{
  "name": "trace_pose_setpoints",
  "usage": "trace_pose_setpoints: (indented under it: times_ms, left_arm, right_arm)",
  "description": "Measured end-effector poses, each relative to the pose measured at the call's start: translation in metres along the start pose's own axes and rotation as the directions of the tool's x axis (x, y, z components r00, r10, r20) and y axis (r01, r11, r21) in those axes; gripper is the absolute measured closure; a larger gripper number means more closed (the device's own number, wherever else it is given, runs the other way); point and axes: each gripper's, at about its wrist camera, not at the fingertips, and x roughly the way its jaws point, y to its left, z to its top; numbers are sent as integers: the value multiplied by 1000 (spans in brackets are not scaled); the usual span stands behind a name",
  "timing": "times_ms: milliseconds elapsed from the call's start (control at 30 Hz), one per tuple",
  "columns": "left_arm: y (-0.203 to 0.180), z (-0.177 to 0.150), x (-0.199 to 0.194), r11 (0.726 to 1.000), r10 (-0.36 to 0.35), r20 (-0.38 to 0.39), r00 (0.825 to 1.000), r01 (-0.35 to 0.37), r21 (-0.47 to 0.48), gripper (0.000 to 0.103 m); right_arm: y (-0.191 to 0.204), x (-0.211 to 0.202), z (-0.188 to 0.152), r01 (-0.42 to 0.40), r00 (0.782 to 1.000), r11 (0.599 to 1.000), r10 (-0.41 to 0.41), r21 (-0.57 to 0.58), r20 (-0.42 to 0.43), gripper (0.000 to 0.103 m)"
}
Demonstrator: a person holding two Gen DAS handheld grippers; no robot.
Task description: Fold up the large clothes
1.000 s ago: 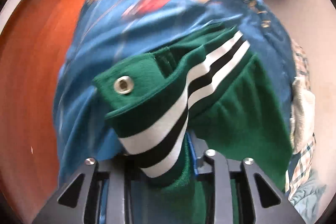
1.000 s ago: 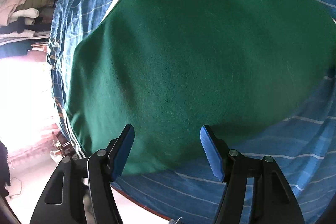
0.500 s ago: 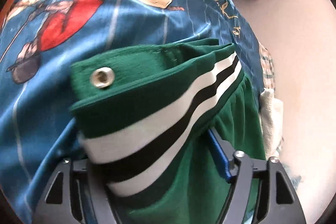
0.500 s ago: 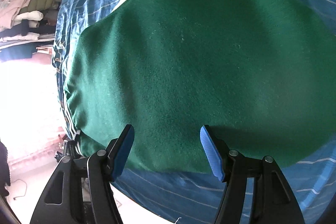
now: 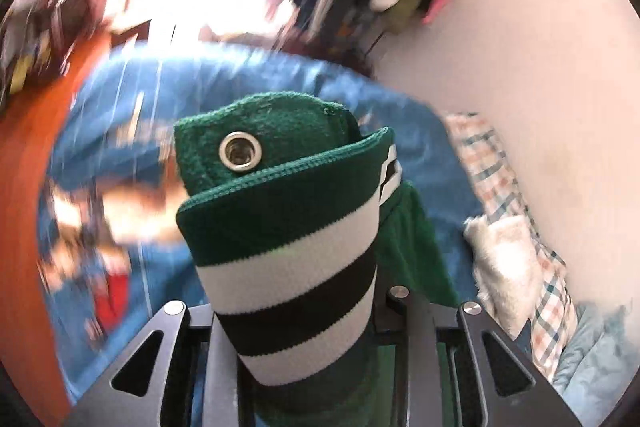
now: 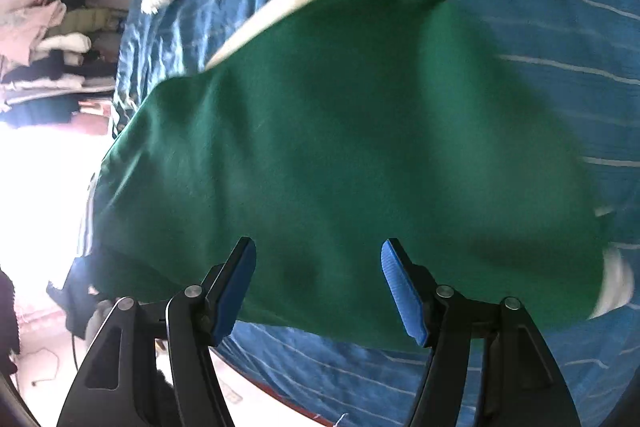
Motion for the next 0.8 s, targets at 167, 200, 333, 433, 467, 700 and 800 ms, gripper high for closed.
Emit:
trace_pose_setpoints:
  times_ms: [167, 200, 333, 433, 467, 700, 800]
  left_arm:
    - [-62, 17, -34, 960, -89, 30, 996, 78, 267, 79]
    - [-77, 9, -40, 946, -113, 13, 994, 103, 309, 79]
    - [-140, -51, -52, 875, -232, -109, 967, 256, 411, 80]
    - [-191, -123, -55, 793, -308, -264, 914, 400, 459, 81]
    - [-200, -142, -54, 777, -321, -306, 896, 434, 456, 82]
    - [-231, -314, -11, 714, -220, -607, 763, 550, 434, 82]
    - [-225, -344, 6, 717, -86, -633, 769, 489, 496, 81]
  right_arm:
    - [-25, -9, -11, -17, 1000, 997, 15, 70, 25, 36]
    - [-33, -10, -14, -9, 1000, 996, 7, 84, 28, 36]
    - [-69, -17, -31, -27, 999, 987, 22, 155, 33, 36]
    - [-92, -21, -42, -7, 999, 981, -1, 195, 41, 36]
    - [-100, -21, -44, 2, 999, 978, -11, 208, 42, 36]
    - [-150, -19, -52, 11, 999, 945, -24, 328, 36, 36]
    - [-161, -27, -51, 26, 999, 938, -38, 345, 28, 36]
